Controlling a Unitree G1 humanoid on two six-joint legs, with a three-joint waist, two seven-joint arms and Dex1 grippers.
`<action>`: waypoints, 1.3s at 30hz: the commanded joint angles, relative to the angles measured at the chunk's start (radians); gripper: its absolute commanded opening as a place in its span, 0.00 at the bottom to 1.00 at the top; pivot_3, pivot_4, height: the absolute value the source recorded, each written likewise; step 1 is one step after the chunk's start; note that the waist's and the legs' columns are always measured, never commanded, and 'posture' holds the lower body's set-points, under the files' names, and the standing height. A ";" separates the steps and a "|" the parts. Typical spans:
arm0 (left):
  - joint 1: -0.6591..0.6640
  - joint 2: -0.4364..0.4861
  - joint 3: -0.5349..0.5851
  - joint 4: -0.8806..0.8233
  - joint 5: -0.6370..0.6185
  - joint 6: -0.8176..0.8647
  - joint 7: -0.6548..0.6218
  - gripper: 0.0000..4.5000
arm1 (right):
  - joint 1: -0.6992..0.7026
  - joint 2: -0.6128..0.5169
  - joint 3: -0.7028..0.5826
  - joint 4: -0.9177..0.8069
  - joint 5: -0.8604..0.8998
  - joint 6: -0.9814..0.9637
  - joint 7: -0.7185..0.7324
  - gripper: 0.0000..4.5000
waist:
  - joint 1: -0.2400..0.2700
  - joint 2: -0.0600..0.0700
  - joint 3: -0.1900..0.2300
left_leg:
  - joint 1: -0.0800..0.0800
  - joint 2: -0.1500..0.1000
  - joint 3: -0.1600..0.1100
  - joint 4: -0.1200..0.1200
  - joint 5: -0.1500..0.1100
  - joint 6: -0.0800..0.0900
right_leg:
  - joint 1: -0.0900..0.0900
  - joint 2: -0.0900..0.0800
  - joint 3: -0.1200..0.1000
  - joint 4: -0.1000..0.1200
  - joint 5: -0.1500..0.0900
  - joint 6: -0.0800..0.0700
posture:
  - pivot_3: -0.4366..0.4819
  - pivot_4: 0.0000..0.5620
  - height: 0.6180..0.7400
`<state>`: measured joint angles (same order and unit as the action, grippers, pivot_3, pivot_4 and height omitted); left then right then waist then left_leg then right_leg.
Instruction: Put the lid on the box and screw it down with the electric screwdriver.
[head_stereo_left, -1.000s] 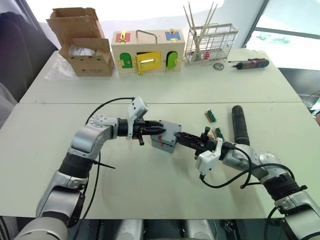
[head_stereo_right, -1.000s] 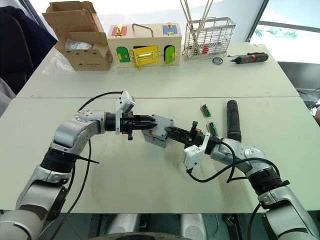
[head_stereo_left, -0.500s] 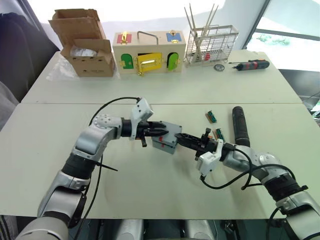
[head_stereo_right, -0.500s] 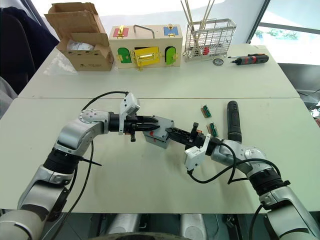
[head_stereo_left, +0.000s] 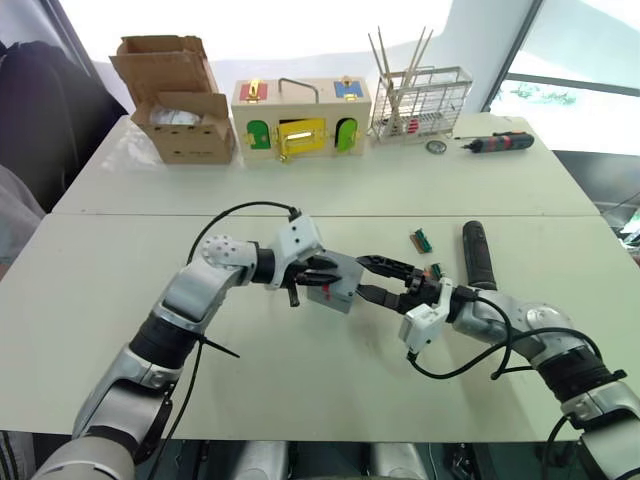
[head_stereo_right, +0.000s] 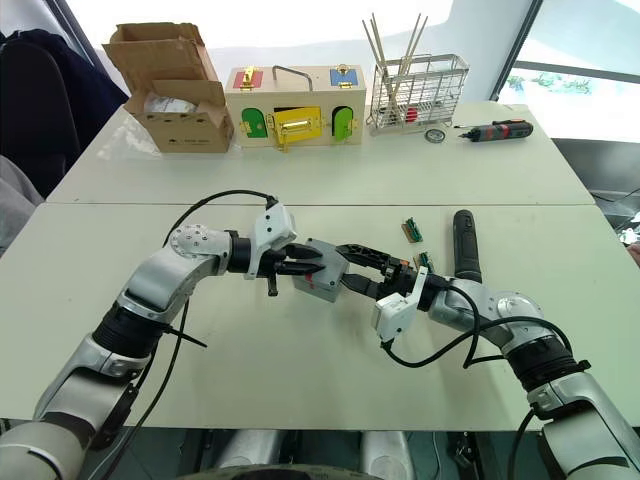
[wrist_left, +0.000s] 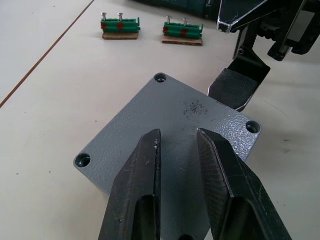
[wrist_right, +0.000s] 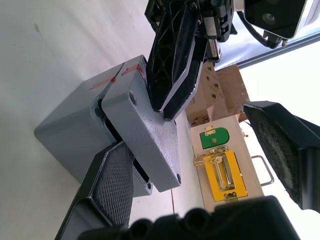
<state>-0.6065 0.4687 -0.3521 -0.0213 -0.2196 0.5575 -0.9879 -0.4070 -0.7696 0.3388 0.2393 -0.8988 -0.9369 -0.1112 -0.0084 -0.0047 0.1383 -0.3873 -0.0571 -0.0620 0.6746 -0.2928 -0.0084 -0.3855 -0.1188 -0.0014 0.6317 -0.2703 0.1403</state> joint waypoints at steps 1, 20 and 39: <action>0.065 0.027 -0.111 0.081 0.096 0.057 0.014 0.24 | 0.015 -0.037 0.001 0.001 -0.003 -0.015 0.019 0.90 | 0.001 0.000 -0.003 | 0.000 0.000 0.000 0.000 0.000 0.000 | 0.000 0.000 0.000 -0.001 0.000 0.000 | 0.48 0.27 0.93; 0.101 0.034 -0.151 0.123 0.154 -0.001 0.029 0.24 | 0.108 -0.121 -0.056 -0.068 0.053 -0.016 0.050 0.90 | 0.023 0.002 -0.005 | 0.023 -0.002 -0.010 -0.008 -0.005 0.008 | 0.027 0.000 0.003 -0.017 -0.005 -0.003 | 0.48 0.27 0.93; 0.034 -0.036 0.363 -0.122 -0.233 0.196 0.145 0.24 | 0.269 -0.063 -0.165 -0.367 0.926 0.414 0.415 0.74 | -0.002 0.003 0.001 | 0.011 0.000 -0.012 -0.010 -0.003 0.005 | 0.015 0.001 0.004 -0.010 -0.008 0.000 | 0.48 0.27 0.93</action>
<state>-0.5268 0.4201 -0.0962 -0.0685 -0.3795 0.6965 -0.8791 -0.1382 -0.8357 0.2213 -0.0315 -0.1533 -0.6258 0.2498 -0.0103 -0.0018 0.1398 -0.3802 -0.0573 -0.0749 0.6658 -0.2944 -0.0057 -0.3750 -0.1182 0.0025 0.6253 -0.2785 0.1401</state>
